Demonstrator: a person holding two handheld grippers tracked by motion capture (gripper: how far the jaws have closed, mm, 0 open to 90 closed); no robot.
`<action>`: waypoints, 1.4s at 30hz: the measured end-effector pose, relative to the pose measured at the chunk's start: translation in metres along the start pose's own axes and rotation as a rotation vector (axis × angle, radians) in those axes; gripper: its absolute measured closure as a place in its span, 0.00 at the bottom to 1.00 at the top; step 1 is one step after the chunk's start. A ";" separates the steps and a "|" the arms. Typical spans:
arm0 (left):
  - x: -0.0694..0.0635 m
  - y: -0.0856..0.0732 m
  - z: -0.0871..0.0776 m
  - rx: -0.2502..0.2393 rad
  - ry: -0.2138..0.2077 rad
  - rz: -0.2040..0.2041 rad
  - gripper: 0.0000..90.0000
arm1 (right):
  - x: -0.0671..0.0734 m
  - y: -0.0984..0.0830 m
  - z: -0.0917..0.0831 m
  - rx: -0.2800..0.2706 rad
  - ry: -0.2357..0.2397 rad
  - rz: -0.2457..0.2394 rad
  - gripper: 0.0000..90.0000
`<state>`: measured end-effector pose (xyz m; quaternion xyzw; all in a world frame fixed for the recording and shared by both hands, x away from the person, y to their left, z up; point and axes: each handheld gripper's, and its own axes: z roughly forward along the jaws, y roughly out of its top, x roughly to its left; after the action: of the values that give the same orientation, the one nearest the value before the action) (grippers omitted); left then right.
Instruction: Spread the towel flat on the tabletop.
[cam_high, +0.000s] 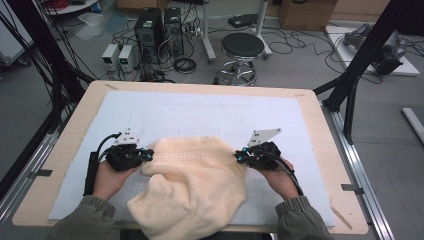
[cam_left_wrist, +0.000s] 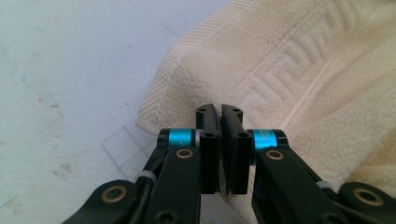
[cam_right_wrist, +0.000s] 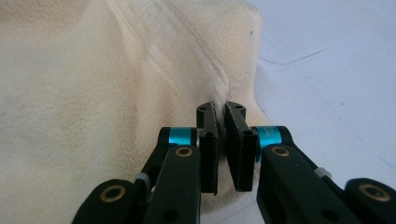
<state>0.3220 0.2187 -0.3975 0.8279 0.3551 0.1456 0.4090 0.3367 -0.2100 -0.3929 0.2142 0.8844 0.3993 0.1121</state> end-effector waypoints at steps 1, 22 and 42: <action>0.000 0.003 -0.004 -0.011 0.001 0.006 0.95 | 0.000 0.000 -0.003 -0.006 -0.001 0.003 0.94; 0.072 0.112 0.017 -0.121 0.222 -0.070 0.88 | -0.081 0.081 -0.001 -0.005 -0.186 0.069 0.79; 0.008 0.025 -0.014 -0.081 -0.022 0.054 0.57 | -0.019 0.044 0.002 -0.018 -0.049 0.067 0.56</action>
<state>0.3316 0.2216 -0.3702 0.8215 0.3218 0.1617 0.4420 0.3668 -0.1919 -0.3604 0.2522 0.8700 0.4056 0.1222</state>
